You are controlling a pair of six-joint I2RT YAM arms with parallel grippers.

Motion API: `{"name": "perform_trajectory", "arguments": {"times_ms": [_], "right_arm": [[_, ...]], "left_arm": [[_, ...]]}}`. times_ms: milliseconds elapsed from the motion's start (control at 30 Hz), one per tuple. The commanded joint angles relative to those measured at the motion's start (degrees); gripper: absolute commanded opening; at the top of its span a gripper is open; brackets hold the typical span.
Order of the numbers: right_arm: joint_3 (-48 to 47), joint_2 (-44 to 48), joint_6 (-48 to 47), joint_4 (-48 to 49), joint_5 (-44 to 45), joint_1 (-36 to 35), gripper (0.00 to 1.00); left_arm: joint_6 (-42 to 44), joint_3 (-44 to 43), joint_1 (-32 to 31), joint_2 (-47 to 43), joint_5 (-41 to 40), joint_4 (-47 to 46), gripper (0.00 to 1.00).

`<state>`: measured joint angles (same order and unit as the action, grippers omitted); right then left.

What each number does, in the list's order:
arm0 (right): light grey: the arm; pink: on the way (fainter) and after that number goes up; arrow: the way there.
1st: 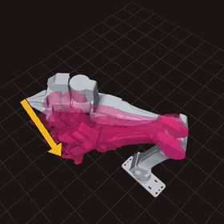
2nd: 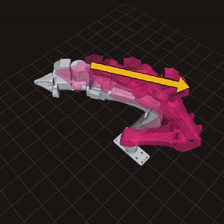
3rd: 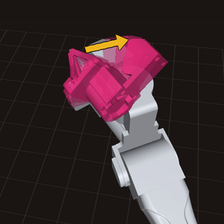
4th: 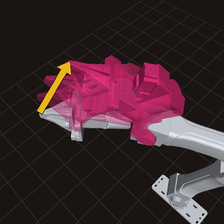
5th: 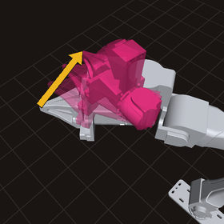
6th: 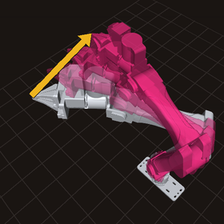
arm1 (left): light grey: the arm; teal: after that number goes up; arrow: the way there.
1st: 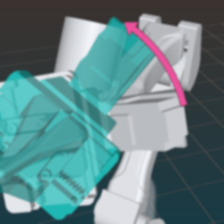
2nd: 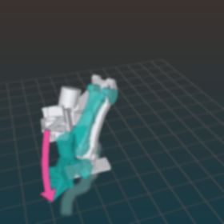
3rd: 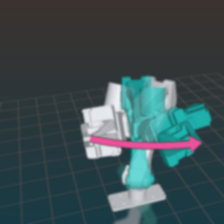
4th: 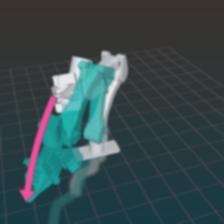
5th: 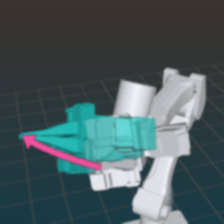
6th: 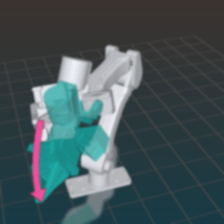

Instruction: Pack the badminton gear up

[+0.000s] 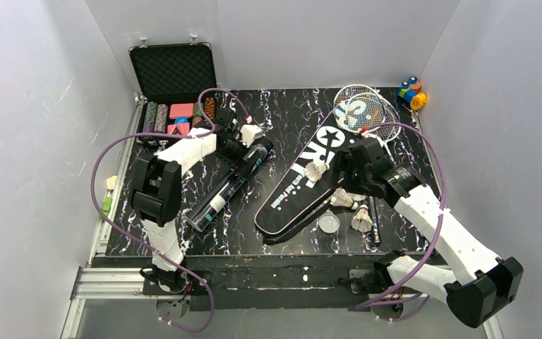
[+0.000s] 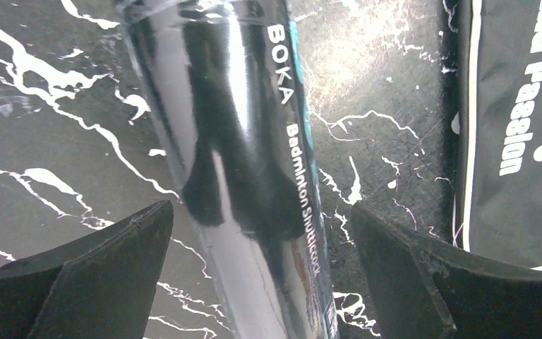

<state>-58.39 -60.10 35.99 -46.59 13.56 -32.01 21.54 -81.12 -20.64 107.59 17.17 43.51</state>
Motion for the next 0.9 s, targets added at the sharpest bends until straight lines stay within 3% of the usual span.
{"name": "perform_trajectory", "arguments": {"times_ms": [0, 233, 400, 600, 867], "right_arm": [[-0.8, 0.7, 0.0, 1.7, 1.3, -0.3, 0.92], [-1.6, -2.6, -0.4, 5.0, 2.4, -0.3, 0.91], [-4.3, -9.6, -2.0, 7.6, 5.0, -0.3, 0.87], [-9.7, -21.0, -4.5, 7.9, 8.6, -0.3, 0.85], [-12.0, -27.9, -6.3, 12.4, 9.0, -0.3, 0.76]], "left_arm": [[2.4, 4.0, -0.8, -1.4, -0.6, -2.6, 0.98], [4.8, 9.6, -1.7, -2.4, -4.4, -6.7, 0.95], [6.5, 10.7, -1.8, -3.5, -4.7, -7.5, 0.66], [9.3, 15.0, -1.8, -13.5, -5.1, -6.7, 0.49], [13.3, 17.0, -1.8, -26.7, -3.9, 4.3, 0.39]]}}
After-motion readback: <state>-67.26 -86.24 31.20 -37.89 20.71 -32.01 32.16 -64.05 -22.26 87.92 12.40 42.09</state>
